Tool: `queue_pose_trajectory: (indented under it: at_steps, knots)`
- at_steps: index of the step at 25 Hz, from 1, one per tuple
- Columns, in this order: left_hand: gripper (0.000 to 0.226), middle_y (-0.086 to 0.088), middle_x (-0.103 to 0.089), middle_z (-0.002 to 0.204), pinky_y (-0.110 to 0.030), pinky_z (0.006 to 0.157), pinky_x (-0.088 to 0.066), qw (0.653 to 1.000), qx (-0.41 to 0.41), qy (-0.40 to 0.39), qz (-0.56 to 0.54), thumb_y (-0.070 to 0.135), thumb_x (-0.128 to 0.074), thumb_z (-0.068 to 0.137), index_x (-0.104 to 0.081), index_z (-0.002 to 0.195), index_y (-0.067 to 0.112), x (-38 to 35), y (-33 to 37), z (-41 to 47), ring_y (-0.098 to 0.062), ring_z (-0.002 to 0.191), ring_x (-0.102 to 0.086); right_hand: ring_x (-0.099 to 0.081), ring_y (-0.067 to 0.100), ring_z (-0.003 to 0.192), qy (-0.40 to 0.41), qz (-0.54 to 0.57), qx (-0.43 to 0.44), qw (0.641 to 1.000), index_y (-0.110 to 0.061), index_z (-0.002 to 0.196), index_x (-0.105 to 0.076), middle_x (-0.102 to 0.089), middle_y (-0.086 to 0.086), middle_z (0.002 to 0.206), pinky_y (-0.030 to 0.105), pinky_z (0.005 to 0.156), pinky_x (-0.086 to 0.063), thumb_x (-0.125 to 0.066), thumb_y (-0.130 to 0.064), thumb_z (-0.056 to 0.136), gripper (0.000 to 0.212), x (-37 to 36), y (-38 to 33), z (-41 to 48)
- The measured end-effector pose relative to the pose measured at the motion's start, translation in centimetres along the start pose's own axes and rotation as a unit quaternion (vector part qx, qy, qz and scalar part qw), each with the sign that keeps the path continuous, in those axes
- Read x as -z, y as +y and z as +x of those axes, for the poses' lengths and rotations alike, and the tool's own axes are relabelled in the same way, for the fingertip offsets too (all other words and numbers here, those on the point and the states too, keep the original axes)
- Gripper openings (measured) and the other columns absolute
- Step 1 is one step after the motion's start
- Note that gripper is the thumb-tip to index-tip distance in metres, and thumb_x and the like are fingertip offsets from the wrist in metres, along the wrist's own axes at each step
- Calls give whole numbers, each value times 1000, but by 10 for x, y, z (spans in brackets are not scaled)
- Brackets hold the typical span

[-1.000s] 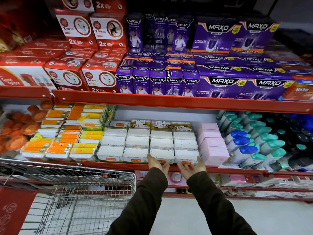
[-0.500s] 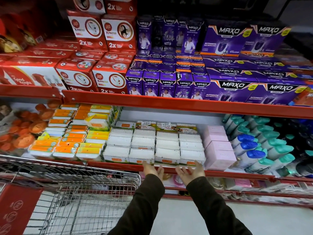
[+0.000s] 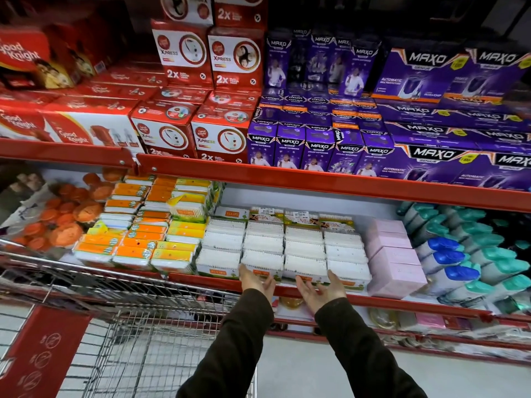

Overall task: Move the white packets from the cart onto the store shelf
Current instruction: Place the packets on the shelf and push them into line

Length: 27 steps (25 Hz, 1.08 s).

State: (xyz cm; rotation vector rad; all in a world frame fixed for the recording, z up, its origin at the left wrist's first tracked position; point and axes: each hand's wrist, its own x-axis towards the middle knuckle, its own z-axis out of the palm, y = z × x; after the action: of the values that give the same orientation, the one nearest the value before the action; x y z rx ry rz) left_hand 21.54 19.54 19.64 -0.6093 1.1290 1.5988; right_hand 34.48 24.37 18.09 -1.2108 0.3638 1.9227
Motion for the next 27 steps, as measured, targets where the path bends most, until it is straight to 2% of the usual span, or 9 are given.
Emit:
queue_pose_trajectory:
  at_steps: [5, 12, 19, 22, 23, 24, 25, 26, 27]
  knots:
    - [62, -16, -32, 157, -45, 116, -37, 1000, 1, 2, -15, 47, -36, 103, -22, 155, 16, 14, 5, 1, -39, 132, -49, -39, 44, 137, -11, -17, -2, 1000, -9, 152, -19, -26, 22, 158, 51, 115, -35, -52, -38, 99, 68, -2, 17, 0]
    - [60, -14, -26, 160, -44, 116, -37, 993, -87, 57, -51, 46, -32, 105, -20, 155, 16, 36, 48, 22, -37, 137, -43, -40, 44, 136, -29, -53, -47, 997, -5, 152, -20, -32, 27, 152, 51, 115, -34, -52, -39, 98, 71, -26, 67, -2]
    - [61, -15, -26, 160, -43, 116, -35, 999, -47, 15, -13, 41, -38, 104, -20, 155, 13, 39, 63, 23, -35, 138, -42, -39, 43, 137, -29, -87, -36, 995, -2, 150, -21, -31, 25, 154, 51, 115, -34, -52, -39, 99, 70, -42, 78, -9]
    - [48, -18, -31, 156, -47, 111, -39, 993, -99, 44, 56, 33, -39, 105, -32, 149, 15, 45, 65, 21, -39, 136, -41, -45, 42, 131, -26, -164, -9, 986, -6, 147, -29, -37, 21, 149, 50, 112, -38, -53, -37, 99, 62, -48, 82, -19]
    - [44, -18, -33, 153, -49, 109, -39, 977, -159, 76, 122, 31, -41, 105, -37, 145, 15, 46, 66, 18, -40, 134, -42, -52, 40, 121, -25, -217, 16, 976, -10, 142, -35, -43, 19, 141, 48, 105, -43, -53, -35, 99, 53, -50, 84, -24]
    - [40, -18, -35, 149, -49, 109, -38, 944, -232, 104, 212, 29, -43, 104, -42, 141, 15, 46, 66, 13, -39, 131, -43, -55, 35, 108, -21, -289, 63, 955, -14, 134, -41, -47, 16, 130, 46, 96, -48, -54, -32, 99, 42, -52, 88, -27]
    - [36, -16, -37, 145, -50, 109, -36, 894, -305, 112, 307, 28, -46, 103, -47, 137, 16, 45, 66, 9, -38, 130, -43, -55, 30, 101, -18, -380, 141, 914, -17, 125, -43, -48, 13, 123, 43, 90, -49, -54, -29, 99, 31, -52, 92, -30]
    - [33, -14, -38, 143, -50, 111, -31, 832, -372, 103, 399, 28, -47, 101, -50, 133, 19, 43, 65, 6, -34, 130, -42, -54, 28, 103, -19, -481, 248, 841, -20, 120, -44, -48, 10, 120, 41, 90, -48, -55, -25, 98, 25, -51, 94, -29]
    - [32, -10, -39, 143, -50, 112, -27, 761, -424, 88, 483, 29, -48, 101, -51, 132, 23, 41, 66, 6, -30, 132, -40, -53, 28, 109, -21, -579, 366, 728, -22, 119, -46, -48, 9, 120, 41, 94, -46, -56, -22, 97, 23, -49, 94, -25]
